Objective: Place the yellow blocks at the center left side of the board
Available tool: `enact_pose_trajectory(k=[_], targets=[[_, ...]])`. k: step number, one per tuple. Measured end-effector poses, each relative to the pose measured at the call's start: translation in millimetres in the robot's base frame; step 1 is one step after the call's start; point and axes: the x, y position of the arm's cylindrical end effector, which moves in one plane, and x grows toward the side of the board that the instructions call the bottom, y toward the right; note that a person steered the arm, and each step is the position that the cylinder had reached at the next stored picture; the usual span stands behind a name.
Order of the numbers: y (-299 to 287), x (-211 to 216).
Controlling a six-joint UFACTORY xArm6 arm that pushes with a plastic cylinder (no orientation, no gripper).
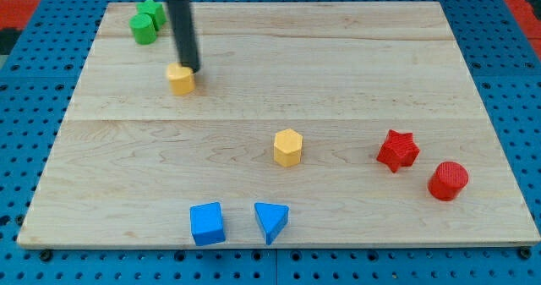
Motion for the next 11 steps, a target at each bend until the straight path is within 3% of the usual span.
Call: enact_pose_trajectory(k=[1, 2, 3, 4, 5, 7, 9, 10, 11], targets=[[5, 16], [61, 42], [64, 64], [10, 55], [-5, 22], [-71, 31], [164, 58], [233, 98], [192, 152]])
